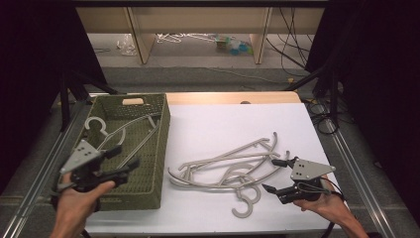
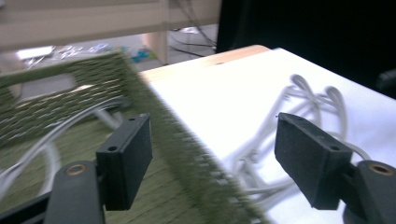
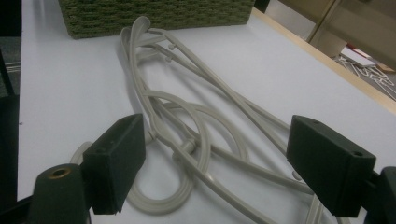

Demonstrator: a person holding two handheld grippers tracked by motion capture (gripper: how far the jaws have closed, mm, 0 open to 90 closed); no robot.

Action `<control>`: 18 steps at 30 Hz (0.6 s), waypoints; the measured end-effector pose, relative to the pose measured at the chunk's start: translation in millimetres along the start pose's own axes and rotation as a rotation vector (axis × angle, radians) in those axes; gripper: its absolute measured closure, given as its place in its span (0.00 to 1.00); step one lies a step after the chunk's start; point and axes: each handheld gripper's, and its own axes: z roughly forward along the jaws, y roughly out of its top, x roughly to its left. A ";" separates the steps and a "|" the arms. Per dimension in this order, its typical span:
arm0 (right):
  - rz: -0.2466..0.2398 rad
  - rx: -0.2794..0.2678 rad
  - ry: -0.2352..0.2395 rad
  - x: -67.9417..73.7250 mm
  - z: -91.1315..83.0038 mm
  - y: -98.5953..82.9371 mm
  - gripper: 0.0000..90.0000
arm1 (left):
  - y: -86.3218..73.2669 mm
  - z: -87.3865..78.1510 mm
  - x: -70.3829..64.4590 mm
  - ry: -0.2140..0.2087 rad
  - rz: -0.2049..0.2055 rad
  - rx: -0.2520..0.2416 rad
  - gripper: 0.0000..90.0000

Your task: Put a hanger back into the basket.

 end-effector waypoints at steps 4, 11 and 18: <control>0.002 -0.004 0.000 -0.5 -0.2 -2.0 0.22 | -5.6 15.8 -30.1 -0.060 0.024 0.004 0.25; 0.004 -0.017 0.001 -1.1 0.1 -5.2 0.20 | -14.4 34.1 -69.3 -0.130 0.032 -0.012 0.22; 0.013 -0.022 -0.004 -1.0 -2.4 -6.1 0.19 | -31.2 48.1 -88.9 -0.154 0.084 -0.027 0.21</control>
